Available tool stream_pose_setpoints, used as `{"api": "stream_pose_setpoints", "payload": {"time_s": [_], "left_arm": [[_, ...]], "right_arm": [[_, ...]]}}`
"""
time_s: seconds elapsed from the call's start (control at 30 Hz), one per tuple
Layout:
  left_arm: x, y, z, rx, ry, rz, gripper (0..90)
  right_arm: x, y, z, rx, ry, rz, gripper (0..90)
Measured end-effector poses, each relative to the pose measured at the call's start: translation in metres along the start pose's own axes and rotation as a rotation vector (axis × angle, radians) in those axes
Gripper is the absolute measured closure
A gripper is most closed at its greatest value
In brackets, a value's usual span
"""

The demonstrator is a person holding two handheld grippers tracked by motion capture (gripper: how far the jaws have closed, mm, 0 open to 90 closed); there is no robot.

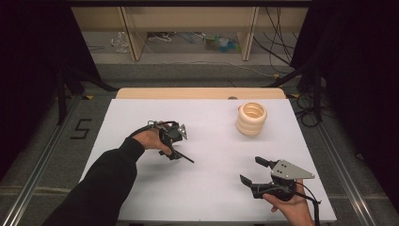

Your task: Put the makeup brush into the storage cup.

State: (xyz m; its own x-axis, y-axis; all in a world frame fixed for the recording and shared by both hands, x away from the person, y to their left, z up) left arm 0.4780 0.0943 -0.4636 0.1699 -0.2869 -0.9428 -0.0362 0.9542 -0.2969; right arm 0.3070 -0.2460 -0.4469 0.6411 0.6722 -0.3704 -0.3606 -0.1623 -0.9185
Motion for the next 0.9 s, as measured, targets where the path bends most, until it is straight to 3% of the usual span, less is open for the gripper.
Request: {"api": "stream_pose_setpoints", "payload": {"time_s": [0.07, 0.1, 0.13, 0.17, 0.3, 0.37, 0.47, 0.5, 0.8, 0.9], "left_arm": [[0.0006, -0.0003, 0.0009, 0.005, 0.001, 0.008, 29.4], [0.0011, -0.0002, 0.0012, 0.009, 0.002, 0.011, 29.8], [0.0021, 0.0001, 0.0000, -0.006, 0.005, 0.008, 30.3], [0.0024, 0.0002, 0.0013, 0.011, 0.005, 0.014, 30.8], [0.0041, 0.0010, 0.0022, 0.011, 0.002, 0.014, 32.6], [0.0050, 0.0011, 0.0027, 0.016, 0.001, 0.026, 32.7], [0.0071, 0.0007, 0.0023, 0.021, 0.012, 0.032, 35.5], [0.0080, 0.0010, 0.0029, 0.032, 0.010, 0.037, 35.1], [0.0088, 0.0044, 0.0083, -0.025, 0.063, 0.022, 39.0], [0.0081, 0.0044, 0.0078, -0.024, 0.084, 0.020, 44.1]], "right_arm": [[0.0028, 0.0005, 0.0002, 0.004, -0.017, -0.028, 18.0], [-0.0003, -0.0003, 0.0001, 0.001, -0.001, 0.007, 18.1], [0.0017, 0.0002, 0.0003, 0.003, -0.010, -0.016, 18.1], [0.0022, 0.0008, 0.0018, 0.023, -0.024, -0.008, 18.1], [0.0029, 0.0011, 0.0018, 0.025, -0.031, -0.016, 18.1], [0.0031, 0.0007, 0.0004, 0.005, -0.019, -0.028, 18.1], [0.0030, 0.0010, 0.0017, 0.022, -0.029, -0.019, 18.1], [0.0022, 0.0004, 0.0009, 0.000, -0.011, -0.016, 18.2], [0.0021, 0.0007, 0.0005, 0.007, -0.012, -0.009, 18.8], [0.0023, 0.0007, -0.0001, 0.005, -0.010, -0.011, 19.2]]}}
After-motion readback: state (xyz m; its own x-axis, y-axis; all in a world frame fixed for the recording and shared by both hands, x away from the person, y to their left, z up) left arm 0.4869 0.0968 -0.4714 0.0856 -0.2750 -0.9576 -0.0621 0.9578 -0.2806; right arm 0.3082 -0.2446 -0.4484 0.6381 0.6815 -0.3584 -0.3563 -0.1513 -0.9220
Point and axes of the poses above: each handheld gripper's, and its own axes: x roughly forward along the jaws, y roughly out of its underside, z roughly to its left, the point moved 1 cm from there along x, roughly forward along the jaws, and after that the axes turned 9 degrees about x, right-handed, at the moved point
